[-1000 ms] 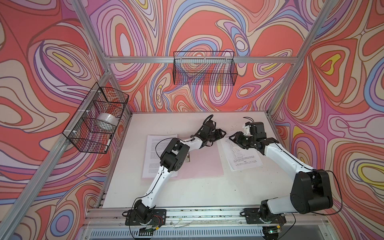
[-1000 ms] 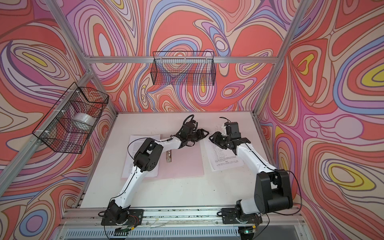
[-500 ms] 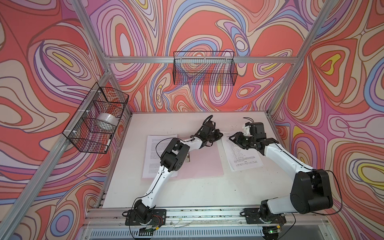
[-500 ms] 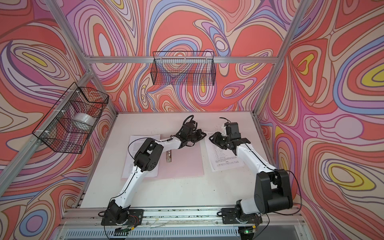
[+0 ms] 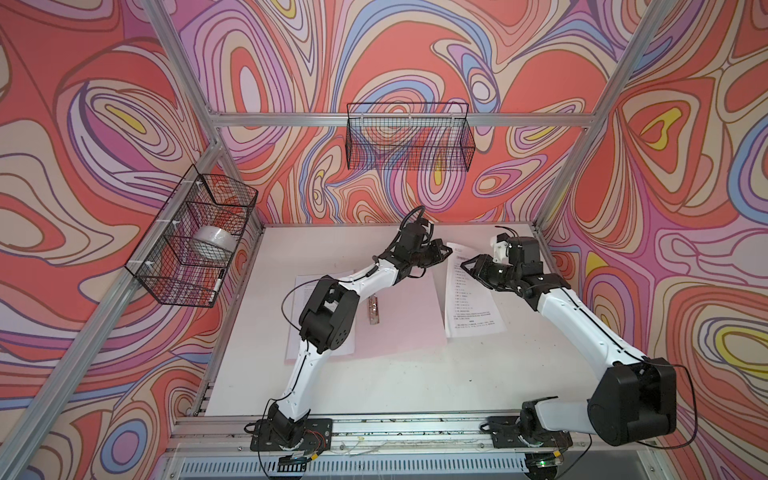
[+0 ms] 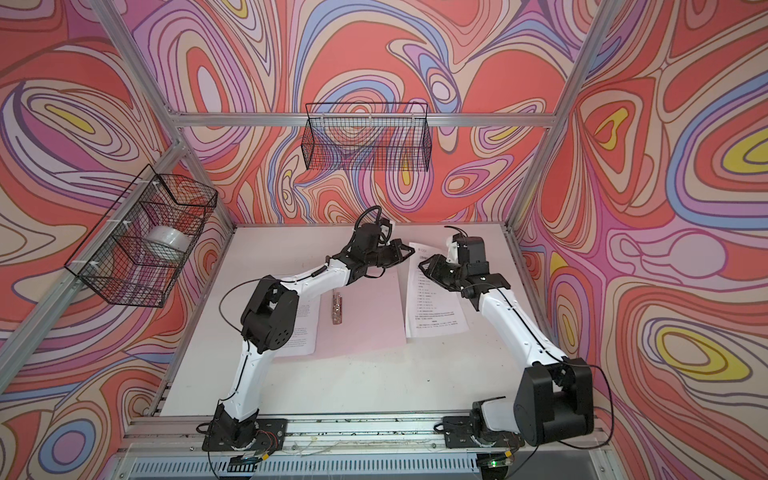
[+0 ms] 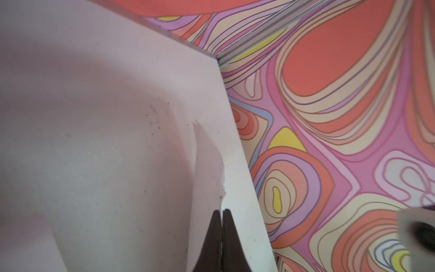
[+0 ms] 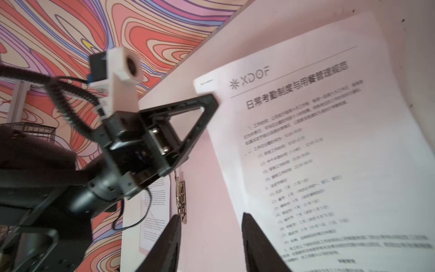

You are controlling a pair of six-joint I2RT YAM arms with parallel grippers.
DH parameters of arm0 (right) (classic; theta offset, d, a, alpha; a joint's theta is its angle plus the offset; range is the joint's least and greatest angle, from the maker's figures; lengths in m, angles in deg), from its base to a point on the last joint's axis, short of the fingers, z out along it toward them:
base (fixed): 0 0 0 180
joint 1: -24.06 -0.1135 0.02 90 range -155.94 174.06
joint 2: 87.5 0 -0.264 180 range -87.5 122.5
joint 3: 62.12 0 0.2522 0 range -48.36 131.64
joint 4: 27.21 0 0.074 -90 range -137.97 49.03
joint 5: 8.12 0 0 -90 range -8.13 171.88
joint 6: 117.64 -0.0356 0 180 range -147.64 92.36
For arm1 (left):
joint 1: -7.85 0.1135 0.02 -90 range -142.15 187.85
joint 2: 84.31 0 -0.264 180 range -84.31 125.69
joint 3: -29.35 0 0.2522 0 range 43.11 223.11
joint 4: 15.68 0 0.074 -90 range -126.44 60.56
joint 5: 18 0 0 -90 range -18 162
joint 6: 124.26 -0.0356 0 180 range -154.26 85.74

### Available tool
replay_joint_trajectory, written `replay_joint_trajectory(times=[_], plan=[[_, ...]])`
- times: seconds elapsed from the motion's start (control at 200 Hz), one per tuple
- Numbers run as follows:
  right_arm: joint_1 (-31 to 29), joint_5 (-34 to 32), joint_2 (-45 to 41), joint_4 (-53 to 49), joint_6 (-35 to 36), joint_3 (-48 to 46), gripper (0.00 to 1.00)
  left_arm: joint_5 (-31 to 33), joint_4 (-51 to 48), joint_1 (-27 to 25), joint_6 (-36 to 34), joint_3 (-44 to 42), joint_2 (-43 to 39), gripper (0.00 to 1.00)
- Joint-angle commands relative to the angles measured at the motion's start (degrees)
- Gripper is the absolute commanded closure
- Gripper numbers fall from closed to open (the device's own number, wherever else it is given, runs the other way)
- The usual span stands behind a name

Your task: Put the files into the folder

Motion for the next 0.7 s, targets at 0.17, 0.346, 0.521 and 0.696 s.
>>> replay_joint_trajectory(times=[0.17,0.346,0.521,0.696], plan=[[0.3,-0.1,-5.5,-5.2,1.5,4.0,0.56,-7.2,-4.9,1.9,-3.5,-10.3,-16.3,1.0],[0.3,-0.7,-6.8,-6.1,1.5,4.4,0.57,-12.6,2.7,5.0,3.5,-19.3,-21.7,1.0],[0.3,1.0,-6.5,-5.2,0.7,3.8,0.58,-12.3,3.7,9.1,3.1,-25.7,-23.8,1.0],[-1.6,2.4,-4.7,-3.1,-0.3,2.9,0.59,-10.5,-1.3,11.0,-5.1,-26.9,-22.4,1.0]])
